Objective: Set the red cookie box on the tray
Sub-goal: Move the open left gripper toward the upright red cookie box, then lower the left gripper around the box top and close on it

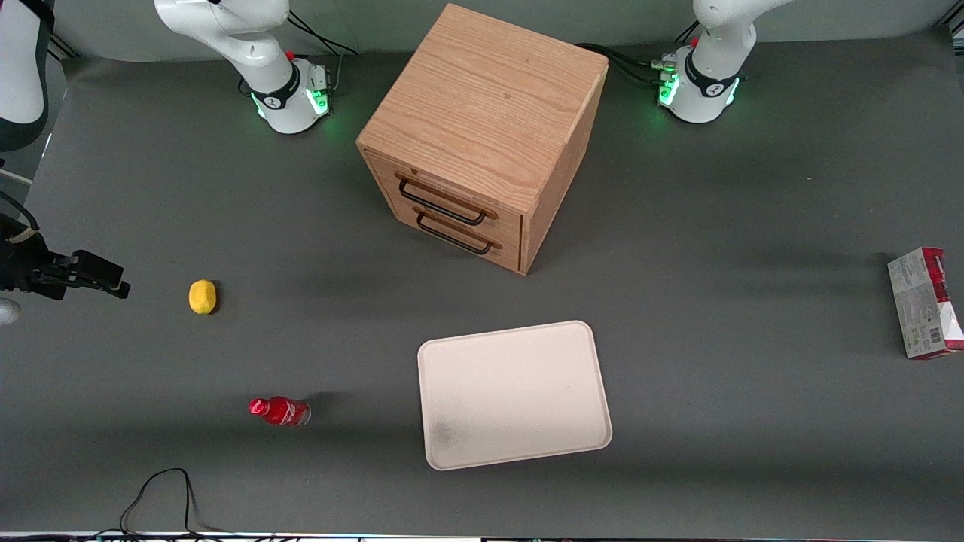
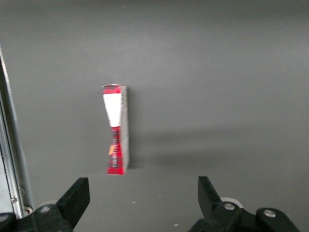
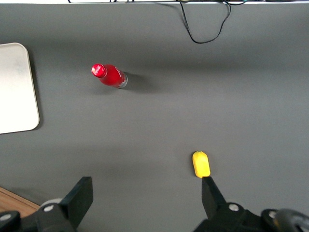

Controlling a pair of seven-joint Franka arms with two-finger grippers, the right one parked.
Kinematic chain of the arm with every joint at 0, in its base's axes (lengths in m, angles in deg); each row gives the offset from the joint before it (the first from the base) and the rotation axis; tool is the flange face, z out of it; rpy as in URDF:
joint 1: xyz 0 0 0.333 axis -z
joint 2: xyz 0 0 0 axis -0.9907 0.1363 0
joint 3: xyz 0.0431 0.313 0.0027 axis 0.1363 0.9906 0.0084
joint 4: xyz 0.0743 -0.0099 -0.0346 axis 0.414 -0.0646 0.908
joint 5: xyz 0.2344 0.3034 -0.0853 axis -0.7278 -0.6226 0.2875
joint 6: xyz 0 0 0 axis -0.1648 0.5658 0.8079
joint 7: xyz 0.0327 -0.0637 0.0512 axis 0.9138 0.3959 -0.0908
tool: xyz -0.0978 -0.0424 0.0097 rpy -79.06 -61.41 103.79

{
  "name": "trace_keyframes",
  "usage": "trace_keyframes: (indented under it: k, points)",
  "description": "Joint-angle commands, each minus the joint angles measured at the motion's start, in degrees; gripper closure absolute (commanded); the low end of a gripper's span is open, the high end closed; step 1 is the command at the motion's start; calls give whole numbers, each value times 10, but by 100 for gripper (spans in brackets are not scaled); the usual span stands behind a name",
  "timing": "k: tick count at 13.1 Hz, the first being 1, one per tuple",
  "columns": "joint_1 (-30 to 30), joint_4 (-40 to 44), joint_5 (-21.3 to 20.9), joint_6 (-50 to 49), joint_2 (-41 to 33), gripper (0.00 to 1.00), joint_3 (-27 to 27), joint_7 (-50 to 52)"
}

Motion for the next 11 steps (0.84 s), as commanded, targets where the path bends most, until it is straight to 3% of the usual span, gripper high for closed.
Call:
trace_keyframes:
  k: [1, 7, 11]
  points:
    - [-36, 46, 6, -9, 30, 0, -8, -45]
    - [-66, 51, 6, 5, 59, 0, -5, -33]
    - [-65, -24, 0, 92, 56, 0, -5, -5]
